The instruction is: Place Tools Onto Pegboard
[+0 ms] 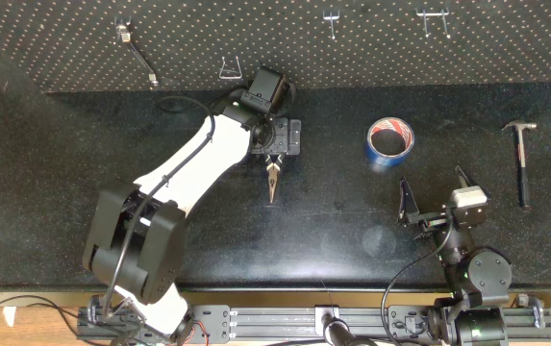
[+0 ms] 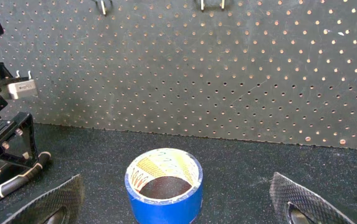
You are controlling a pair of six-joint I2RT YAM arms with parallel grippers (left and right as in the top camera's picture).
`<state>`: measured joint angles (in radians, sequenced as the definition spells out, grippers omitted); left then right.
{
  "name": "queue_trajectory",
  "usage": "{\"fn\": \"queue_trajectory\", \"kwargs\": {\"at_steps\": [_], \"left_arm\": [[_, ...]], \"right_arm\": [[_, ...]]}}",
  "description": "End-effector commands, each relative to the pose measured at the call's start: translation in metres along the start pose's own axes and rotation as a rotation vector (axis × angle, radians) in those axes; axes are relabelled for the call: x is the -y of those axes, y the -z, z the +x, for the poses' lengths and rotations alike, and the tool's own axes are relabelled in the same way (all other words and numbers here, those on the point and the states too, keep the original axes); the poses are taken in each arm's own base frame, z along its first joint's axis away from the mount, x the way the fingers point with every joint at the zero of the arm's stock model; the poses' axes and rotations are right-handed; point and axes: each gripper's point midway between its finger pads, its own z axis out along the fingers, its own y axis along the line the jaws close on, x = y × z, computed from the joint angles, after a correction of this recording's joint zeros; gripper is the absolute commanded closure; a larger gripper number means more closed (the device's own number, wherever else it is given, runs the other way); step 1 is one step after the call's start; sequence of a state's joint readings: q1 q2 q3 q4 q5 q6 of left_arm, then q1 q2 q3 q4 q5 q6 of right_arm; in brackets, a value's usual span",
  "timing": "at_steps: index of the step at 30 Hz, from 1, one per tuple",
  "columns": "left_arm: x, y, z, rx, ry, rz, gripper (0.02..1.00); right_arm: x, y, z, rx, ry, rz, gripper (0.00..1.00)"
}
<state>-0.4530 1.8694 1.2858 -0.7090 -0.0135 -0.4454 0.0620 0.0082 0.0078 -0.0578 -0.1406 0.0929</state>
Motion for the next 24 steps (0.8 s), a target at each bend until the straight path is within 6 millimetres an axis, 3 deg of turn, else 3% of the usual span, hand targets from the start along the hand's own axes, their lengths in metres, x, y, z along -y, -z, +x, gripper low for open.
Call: {"fn": "queue_trajectory", "kwargs": {"at_steps": [1, 24], "left_arm": [[0.004, -0.008, 0.0, -0.021, -0.014, 0.011, 0.023], [0.002, -0.019, 0.002, -0.031, -0.025, -0.023, 0.023]], "right_arm": [[-0.002, 0.0, 0.002, -0.002, -0.007, -0.008, 0.025], [-0.002, 0.0, 0.002, -0.002, -0.007, -0.008, 0.025]]}}
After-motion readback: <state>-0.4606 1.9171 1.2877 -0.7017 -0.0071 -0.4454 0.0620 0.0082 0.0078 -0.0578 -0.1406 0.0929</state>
